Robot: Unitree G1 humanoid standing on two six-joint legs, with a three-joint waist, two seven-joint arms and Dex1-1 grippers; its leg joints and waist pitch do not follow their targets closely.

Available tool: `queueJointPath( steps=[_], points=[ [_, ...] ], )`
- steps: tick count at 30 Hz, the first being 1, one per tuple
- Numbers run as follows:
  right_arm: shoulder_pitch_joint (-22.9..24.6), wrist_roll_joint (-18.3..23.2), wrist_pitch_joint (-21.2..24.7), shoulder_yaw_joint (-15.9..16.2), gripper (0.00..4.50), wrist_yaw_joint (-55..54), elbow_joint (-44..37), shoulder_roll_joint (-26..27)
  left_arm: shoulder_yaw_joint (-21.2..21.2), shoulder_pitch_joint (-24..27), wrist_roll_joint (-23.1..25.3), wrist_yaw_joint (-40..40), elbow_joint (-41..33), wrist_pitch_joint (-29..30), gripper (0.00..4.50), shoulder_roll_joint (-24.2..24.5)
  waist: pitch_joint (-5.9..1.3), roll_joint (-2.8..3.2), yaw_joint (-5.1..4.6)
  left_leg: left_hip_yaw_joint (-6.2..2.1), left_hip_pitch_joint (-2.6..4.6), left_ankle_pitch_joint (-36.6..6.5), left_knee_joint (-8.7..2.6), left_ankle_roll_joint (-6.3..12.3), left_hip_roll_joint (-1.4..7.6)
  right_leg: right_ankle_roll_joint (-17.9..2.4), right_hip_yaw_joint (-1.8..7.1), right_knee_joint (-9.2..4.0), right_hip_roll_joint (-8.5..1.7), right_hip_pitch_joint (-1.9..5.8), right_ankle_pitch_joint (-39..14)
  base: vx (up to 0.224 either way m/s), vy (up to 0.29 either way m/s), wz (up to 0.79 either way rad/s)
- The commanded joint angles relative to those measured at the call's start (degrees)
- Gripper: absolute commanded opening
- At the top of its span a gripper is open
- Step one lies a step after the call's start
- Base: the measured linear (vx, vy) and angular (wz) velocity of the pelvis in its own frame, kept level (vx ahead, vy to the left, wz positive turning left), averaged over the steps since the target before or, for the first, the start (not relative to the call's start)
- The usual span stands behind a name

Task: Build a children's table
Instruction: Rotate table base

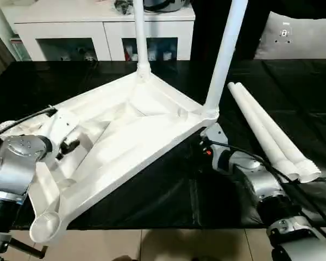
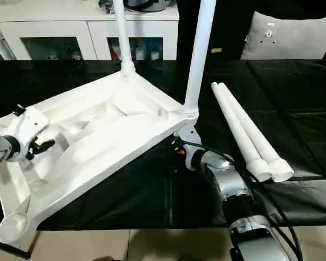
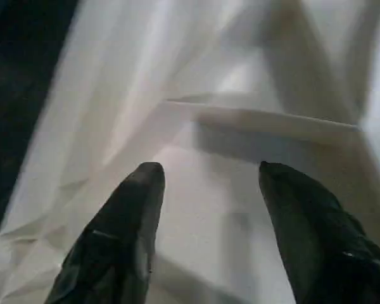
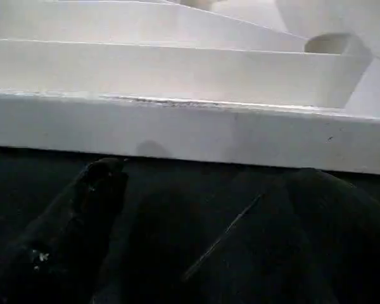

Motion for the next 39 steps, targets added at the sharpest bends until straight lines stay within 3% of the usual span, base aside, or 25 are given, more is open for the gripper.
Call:
queueJointPath(
  steps=[1, 3, 4, 5, 8, 12, 14, 16, 18, 23, 26, 28, 31, 37, 39],
  points=[
    [-1.7, -1.6, 1.0, 0.5, 4.5, -2.8, 2.0, 1.2, -2.1, 0.6, 0.3, -2.2, 0.4, -0.1, 2.37, 0.2, -3.89, 0.82, 0.05, -0.9, 0.53, -11.8, -4.26, 2.24, 2.01, -15.2, 2.38, -3.18, -3.53, 2.89, -9.3, 0.0, 0.0, 0.0],
    [-3.8, -3.0, 2.0, 0.7, 4.5, -6.7, 5.0, 3.6, -5.1, 1.5, 0.0, -6.0, -0.5, -0.8, 2.09, 0.7, -3.85, 0.57, -0.05, -0.91, 0.47, -11.9, -4.33, 2.0, 2.0, -15.4, 2.43, -3.2, -3.65, 2.96, -9.8, 0.0, 0.0, 0.0],
    [-4.5, -3.5, 2.4, 0.8, 4.5, -7.9, 6.1, 4.4, -6.1, 1.9, -0.7, -8.1, -1.5, -0.7, 2.03, 1.0, -3.8, 0.77, -0.08, -0.91, 0.55, -12.3, -4.36, 1.75, 2.02, -15.4, 2.47, -3.24, -3.7, 2.9, -10.4, 0.0, 0.0, 0.0],
    [-4.8, -3.6, 2.5, 0.9, 4.5, -8.3, 6.6, 4.6, -6.5, 2.1, -0.9, -8.9, -1.9, -0.8, 2.03, 1.2, -3.76, 0.5, -0.2, -0.88, 0.55, -12.6, -4.4, 1.75, 2.03, -15.3, 2.49, -3.29, -3.65, 2.88, -10.6, 0.0, 0.0, 0.0],
    [-6.7, -4.3, 2.7, 1.2, 4.5, -10.4, 9.4, 6.3, -9.0, 3.4, -2.8, -14.1, -4.6, -1.2, 1.64, 2.6, -3.74, 0.72, -0.14, -0.95, 0.64, -12.8, -4.47, 1.45, 2.15, -15.1, 2.55, -3.11, -3.74, 2.88, -10.5, 0.0, 0.0, 0.0],
    [-8.7, -4.7, 1.7, 1.4, 4.5, -11.1, 11.3, 7.8, -10.2, 4.3, -6.3, -19.2, -6.4, -3.9, 1.46, 2.1, -3.29, 0.77, -0.51, -0.98, 0.93, -17.5, -4.83, 0.07, 2.13, -14.2, 2.69, -3.6, -3.75, 2.56, -15.5, 0.0, 0.0, 0.0],
    [-9.2, -4.9, 1.3, 1.4, 4.5, -11.2, 11.8, 8.1, -10.3, 4.4, -7.7, -20.8, -6.8, -5.1, 1.13, 1.4, -3.3, 0.7, -0.54, -1.08, 0.87, -17.7, -4.92, -0.26, 2.12, -13.8, 2.71, -3.6, -3.81, 2.65, -16.0, 0.0, 0.0, 0.0],
    [-10.1, -5.0, 0.8, 1.2, 4.5, -11.3, 12.7, 8.5, -10.7, 4.2, -10.4, -23.5, -8.7, -4.7, 1.1, -0.2, -3.43, 0.73, -0.56, -0.96, 0.93, -17.0, -4.81, -0.27, 2.09, -14.0, 2.82, -3.52, -3.8, 2.58, -15.1, 0.0, 0.0, 0.0],
    [-10.3, -5.1, 0.7, 1.2, 4.5, -11.4, 12.9, 8.5, -10.9, 3.9, -11.2, -24.2, -9.3, -4.4, 0.79, -0.9, -3.51, 0.67, -0.45, -0.87, 0.9, -16.0, -4.76, -0.07, 2.12, -14.2, 2.86, -3.42, -3.74, 2.64, -13.7, 0.0, 0.0, 0.0],
    [-11.5, -5.3, -0.5, 0.5, 4.5, -12.3, 14.7, 7.8, -12.0, 0.6, -10.6, -22.9, -5.9, -7.4, 0.45, -5.6, -3.88, 0.56, -0.62, -0.68, 0.53, -11.9, -4.35, 1.02, 1.88, -15.3, 2.73, -2.97, -3.6, 3.1, -8.4, 0.0, 0.0, 0.0],
    [-11.3, -6.1, -1.2, -0.1, 4.5, -13.4, 14.5, 5.7, -11.4, -4.6, -8.8, -15.8, 3.6, -12.8, 0.2, -13.1, -3.94, 0.33, -0.44, -0.43, 0.63, -10.7, -4.08, 1.84, 1.71, -15.2, 2.68, -3.18, -3.4, 3.16, -7.4, 0.0, 0.0, 0.0],
    [-11.3, -6.3, -1.4, -0.2, 4.5, -13.6, 14.5, 5.4, -11.3, -5.2, -8.7, -14.7, 4.6, -13.3, 0.05, -13.9, -4.06, 0.19, -0.21, -0.51, 0.52, -10.4, -4.05, 2.0, 1.82, -15.0, 2.69, -3.06, -3.6, 3.41, -7.4, 0.0, 0.0, 0.0],
    [-11.7, -6.9, -1.8, -1.4, 4.5, -15.3, 12.8, 2.7, -10.4, -9.3, -6.7, -6.2, 13.1, -17.3, 0.05, -19.1, -4.12, 0.15, -0.21, -0.43, 0.51, -9.4, -3.82, 2.76, 1.69, -14.7, 2.65, -3.27, -3.44, 3.47, -6.7, 0.0, 0.0, 0.0],
    [-11.3, -5.7, -1.1, -5.0, 4.5, -17.4, 8.5, -1.2, -8.8, -15.2, -1.5, 12.2, 28.0, -24.4, 0.05, -23.3, -4.34, -0.73, -0.37, -0.54, -0.08, -7.5, -3.5, 4.45, 1.45, -13.1, 2.34, -3.36, -3.42, 3.95, -7.6, 0.0, 0.0, 0.0],
    [-11.1, -5.6, -1.0, -5.3, 4.5, -17.6, 8.1, -1.5, -8.3, -15.7, -1.5, 13.5, 29.3, -24.9, 0.05, -23.7, -4.4, -0.71, -0.27, -0.48, -0.01, -6.3, -3.35, 5.19, 1.46, -13.4, 2.35, -3.3, -3.43, 3.82, -7.0, 0.0, 0.0, 0.0]
  ],
)
